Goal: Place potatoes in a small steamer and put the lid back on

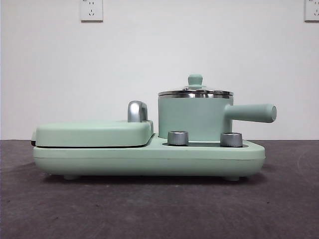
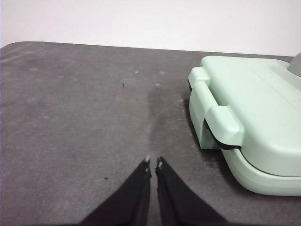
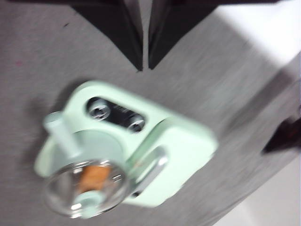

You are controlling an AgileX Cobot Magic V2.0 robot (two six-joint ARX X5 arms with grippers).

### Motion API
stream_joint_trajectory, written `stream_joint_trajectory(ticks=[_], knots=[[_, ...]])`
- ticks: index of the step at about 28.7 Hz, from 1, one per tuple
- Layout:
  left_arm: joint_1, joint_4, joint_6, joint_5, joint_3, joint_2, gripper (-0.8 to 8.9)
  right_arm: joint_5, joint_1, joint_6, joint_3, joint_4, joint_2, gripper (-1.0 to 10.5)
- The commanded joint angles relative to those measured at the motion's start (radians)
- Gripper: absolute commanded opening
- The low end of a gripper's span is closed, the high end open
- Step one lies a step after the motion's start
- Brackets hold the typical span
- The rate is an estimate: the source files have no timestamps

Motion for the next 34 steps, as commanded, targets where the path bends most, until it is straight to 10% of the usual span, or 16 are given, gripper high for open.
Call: stream_joint_trajectory(ticks=[1, 9, 12, 18, 34], knots=[[0.0, -0.006, 0.014, -0.005, -0.02, -0.001, 0.25, -0.017, -0.13, -0.002, -0.093, 0.114, -0.025, 0.1], [0.0, -0.006, 0.014, -0.005, -0.02, -0.001, 0.25, 0.016, -0.412, -0.153, -0.567, 0.562, -0.234, 0.1], [0.0, -0.006, 0.014, -0.005, -0.02, -0.001, 0.25, 0.032, -0.438, -0.274, -0.727, 0.72, -0.302, 0.1], [0.0, -0.006, 0.014, -0.005, -0.02, -0.001, 0.25, 0.118, -0.439, -0.284, -0.941, 0.988, -0.383, 0.1], [0.0, -0.006, 0.014, -0.005, -0.02, -0.001, 0.25, 0.297, -0.439, -0.18, -1.021, 0.857, -0.487, 0.1]])
